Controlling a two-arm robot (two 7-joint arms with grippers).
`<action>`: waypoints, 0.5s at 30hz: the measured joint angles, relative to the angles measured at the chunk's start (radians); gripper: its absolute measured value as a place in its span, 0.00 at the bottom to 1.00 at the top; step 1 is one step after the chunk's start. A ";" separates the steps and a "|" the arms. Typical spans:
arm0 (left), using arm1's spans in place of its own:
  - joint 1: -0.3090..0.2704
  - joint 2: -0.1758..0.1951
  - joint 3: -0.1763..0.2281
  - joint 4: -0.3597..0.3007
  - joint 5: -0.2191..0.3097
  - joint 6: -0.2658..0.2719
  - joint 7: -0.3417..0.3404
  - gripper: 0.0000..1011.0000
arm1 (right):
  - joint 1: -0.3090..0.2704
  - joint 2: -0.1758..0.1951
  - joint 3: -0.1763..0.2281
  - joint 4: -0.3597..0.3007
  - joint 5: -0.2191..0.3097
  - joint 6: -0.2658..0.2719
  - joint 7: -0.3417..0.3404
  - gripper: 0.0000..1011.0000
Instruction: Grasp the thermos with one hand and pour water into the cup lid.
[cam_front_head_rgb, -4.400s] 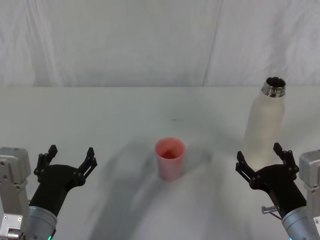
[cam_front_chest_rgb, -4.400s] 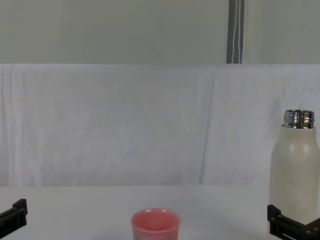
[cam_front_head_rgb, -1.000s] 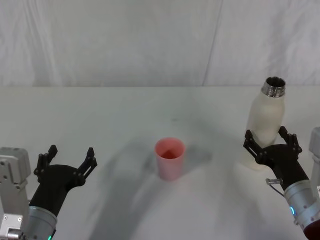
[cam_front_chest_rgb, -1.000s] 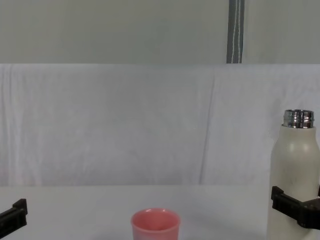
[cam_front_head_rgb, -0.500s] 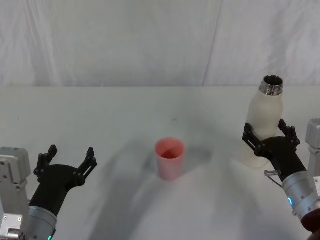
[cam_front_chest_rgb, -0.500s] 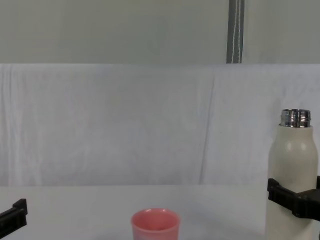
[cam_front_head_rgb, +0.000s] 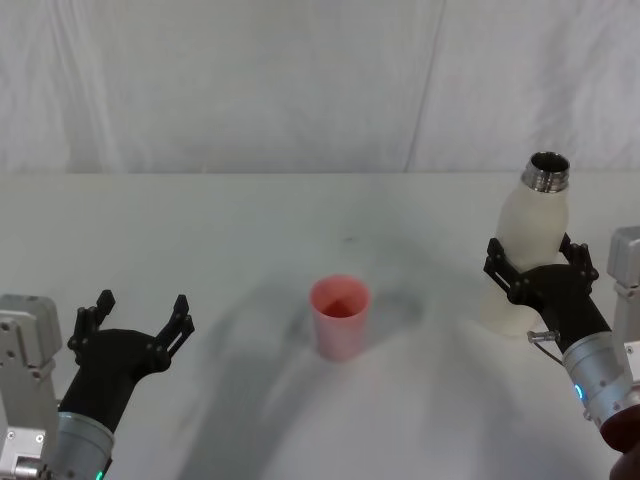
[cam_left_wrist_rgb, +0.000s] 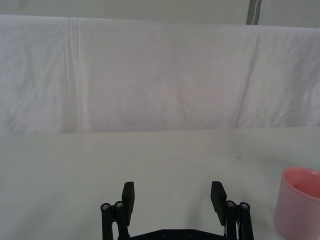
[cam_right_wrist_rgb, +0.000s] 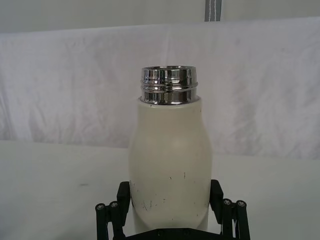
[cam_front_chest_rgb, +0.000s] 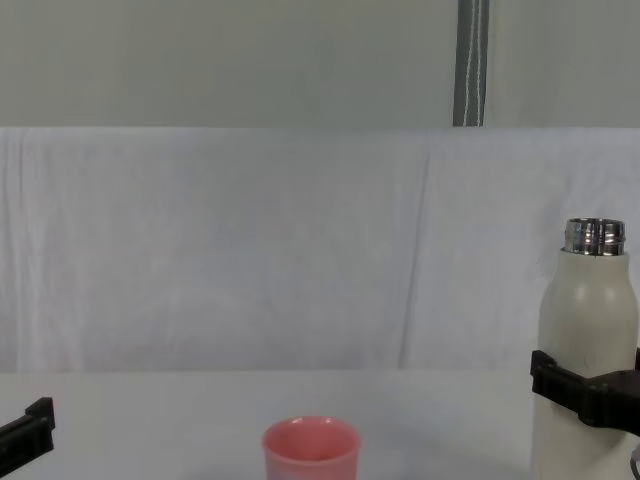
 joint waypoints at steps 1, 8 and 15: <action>0.000 0.000 0.000 0.000 0.000 0.000 0.000 0.99 | -0.001 0.000 0.000 0.000 0.000 0.000 0.000 0.99; 0.000 0.000 0.000 0.000 0.000 0.000 0.000 0.99 | -0.003 0.001 0.001 -0.002 0.000 0.000 0.000 0.96; 0.000 0.000 0.000 0.000 0.000 0.000 0.000 0.99 | -0.004 0.001 0.001 -0.003 0.000 0.001 -0.001 0.94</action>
